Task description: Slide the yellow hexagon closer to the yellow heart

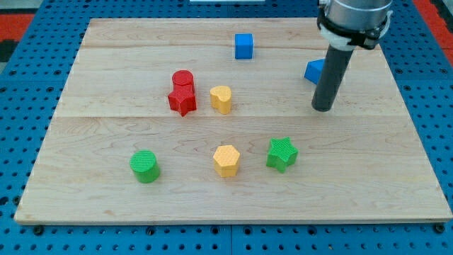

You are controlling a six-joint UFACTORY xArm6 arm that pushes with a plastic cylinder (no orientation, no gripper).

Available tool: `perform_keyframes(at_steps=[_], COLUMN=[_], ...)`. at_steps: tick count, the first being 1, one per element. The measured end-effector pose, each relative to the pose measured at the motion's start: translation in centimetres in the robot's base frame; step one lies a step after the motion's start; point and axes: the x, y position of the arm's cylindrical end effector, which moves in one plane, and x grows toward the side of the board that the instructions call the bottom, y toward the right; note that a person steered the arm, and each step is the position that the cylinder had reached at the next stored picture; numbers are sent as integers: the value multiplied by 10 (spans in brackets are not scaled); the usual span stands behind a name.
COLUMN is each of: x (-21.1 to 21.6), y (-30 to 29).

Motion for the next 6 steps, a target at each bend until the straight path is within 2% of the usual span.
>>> perform_keyframes(at_steps=[1, 2, 3, 4, 5, 6], x=[41, 109, 169, 176, 147, 93], y=[29, 63, 15, -82, -122, -135])
